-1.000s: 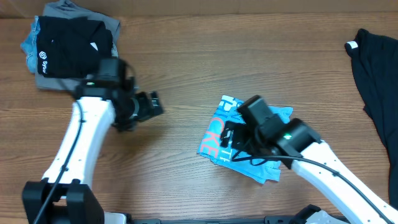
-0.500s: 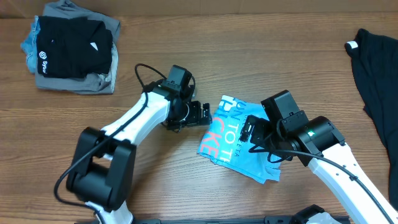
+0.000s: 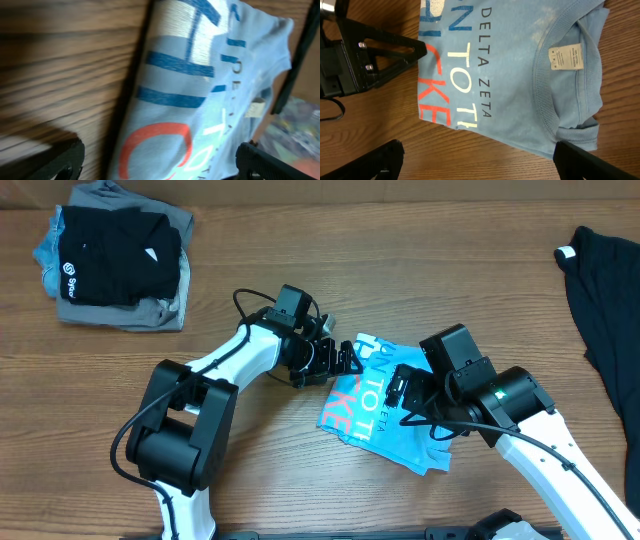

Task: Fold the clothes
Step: 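Move the left gripper to the shirt's left edge and grasp it, then carry the folded shirt with the left gripper onto the top-left clothes stack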

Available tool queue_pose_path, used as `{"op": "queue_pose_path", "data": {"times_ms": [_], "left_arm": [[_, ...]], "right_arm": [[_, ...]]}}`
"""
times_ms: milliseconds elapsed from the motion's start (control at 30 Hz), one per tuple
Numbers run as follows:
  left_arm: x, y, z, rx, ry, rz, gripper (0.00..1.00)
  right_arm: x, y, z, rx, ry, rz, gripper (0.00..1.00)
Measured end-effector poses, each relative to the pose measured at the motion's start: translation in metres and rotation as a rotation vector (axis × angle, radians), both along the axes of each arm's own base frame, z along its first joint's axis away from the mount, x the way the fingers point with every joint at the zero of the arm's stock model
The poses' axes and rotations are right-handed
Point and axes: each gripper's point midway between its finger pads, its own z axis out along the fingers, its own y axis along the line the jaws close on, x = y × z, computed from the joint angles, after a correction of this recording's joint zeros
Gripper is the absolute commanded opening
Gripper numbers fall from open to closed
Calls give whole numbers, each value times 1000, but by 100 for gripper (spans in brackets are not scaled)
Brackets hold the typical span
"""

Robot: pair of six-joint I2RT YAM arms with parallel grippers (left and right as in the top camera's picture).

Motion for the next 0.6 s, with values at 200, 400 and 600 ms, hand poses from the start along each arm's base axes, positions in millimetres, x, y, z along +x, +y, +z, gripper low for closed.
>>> {"op": "queue_pose_path", "data": {"times_ms": [200,400,600], "left_arm": [[-20,-24,2,-65,41,-77,100],[-39,-42,3,-87,59,-141,87],[-39,-35,-18,-20,69,-129,8]], "right_arm": [[0,0,0,-1,0,1,100],[0,0,0,-1,0,0,100],[-1,-3,-1,-17,4,-3,100]]}}
